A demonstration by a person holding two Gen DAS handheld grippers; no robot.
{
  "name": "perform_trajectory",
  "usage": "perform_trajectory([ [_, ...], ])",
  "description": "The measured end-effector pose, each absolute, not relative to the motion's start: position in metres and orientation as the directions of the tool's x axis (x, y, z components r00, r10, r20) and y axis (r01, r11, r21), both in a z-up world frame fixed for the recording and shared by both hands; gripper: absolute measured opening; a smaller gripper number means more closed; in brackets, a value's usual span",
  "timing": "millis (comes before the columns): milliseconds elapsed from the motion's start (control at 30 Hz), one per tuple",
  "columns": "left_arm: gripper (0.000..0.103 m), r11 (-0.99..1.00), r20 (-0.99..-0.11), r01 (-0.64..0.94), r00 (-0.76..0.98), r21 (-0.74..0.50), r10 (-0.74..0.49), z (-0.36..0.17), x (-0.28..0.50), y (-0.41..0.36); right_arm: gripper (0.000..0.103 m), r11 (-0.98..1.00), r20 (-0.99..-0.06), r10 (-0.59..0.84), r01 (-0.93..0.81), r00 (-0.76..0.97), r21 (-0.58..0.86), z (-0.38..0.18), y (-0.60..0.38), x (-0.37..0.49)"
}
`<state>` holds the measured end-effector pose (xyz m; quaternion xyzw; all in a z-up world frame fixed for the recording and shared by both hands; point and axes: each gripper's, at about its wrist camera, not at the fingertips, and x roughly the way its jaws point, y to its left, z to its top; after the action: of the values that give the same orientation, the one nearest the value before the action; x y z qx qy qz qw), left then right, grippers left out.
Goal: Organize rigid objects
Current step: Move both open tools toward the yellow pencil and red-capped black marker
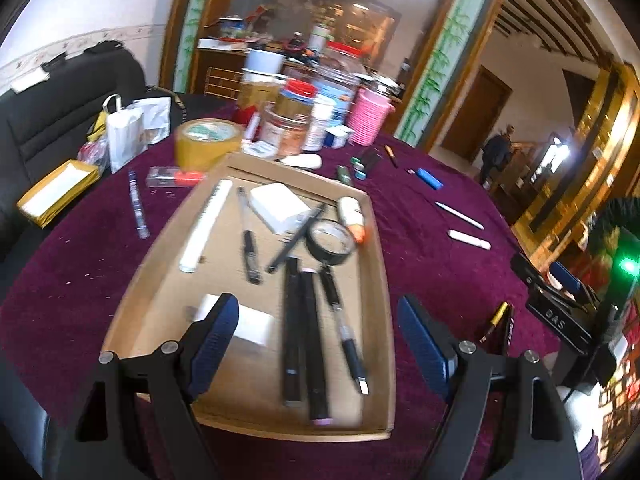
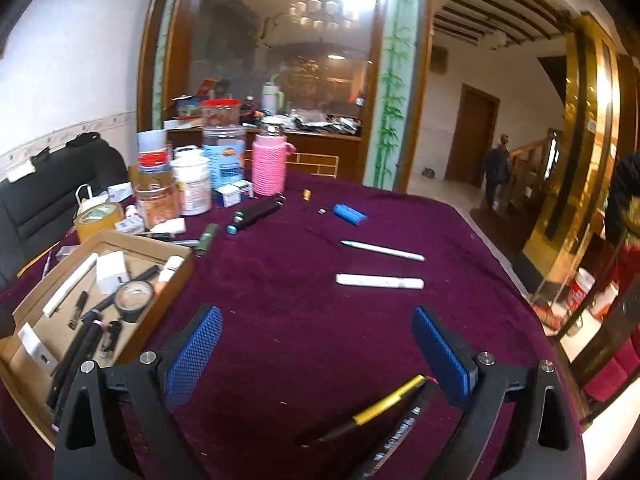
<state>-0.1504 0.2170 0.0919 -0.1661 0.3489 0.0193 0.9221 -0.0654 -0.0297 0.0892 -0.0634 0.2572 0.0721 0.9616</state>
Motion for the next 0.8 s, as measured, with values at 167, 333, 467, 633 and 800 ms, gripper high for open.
perform_trajectory([
  [167, 0.081, 0.961, -0.667, -0.086, 0.736, -0.263, -0.117, 0.093, -0.141, 0.181, 0.097, 0.989, -0.531, 0.080, -0.133, 0.844, -0.063, 0.080, -0.060, -0.062],
  [333, 0.081, 0.972, -0.682, -0.033, 0.718, -0.231, -0.138, 0.092, -0.135, 0.149, 0.097, 0.994, -0.542, 0.063, -0.102, 0.838, -0.043, 0.076, -0.083, -0.058],
  [467, 0.081, 0.978, -0.696, 0.000, 0.703, -0.207, -0.147, 0.091, -0.130, 0.129, 0.097, 0.996, -0.551, 0.056, -0.086, 0.833, -0.029, 0.072, -0.096, -0.053],
  [633, 0.081, 0.982, -0.708, 0.030, 0.689, -0.189, -0.157, 0.089, -0.127, 0.112, 0.097, 0.998, -0.562, 0.047, -0.067, 0.826, -0.016, 0.067, -0.109, -0.049],
  [800, 0.081, 0.982, -0.719, 0.048, 0.675, -0.181, -0.165, 0.086, -0.125, 0.103, 0.097, 0.999, -0.571, 0.028, -0.047, 0.820, -0.018, 0.064, -0.118, -0.044],
])
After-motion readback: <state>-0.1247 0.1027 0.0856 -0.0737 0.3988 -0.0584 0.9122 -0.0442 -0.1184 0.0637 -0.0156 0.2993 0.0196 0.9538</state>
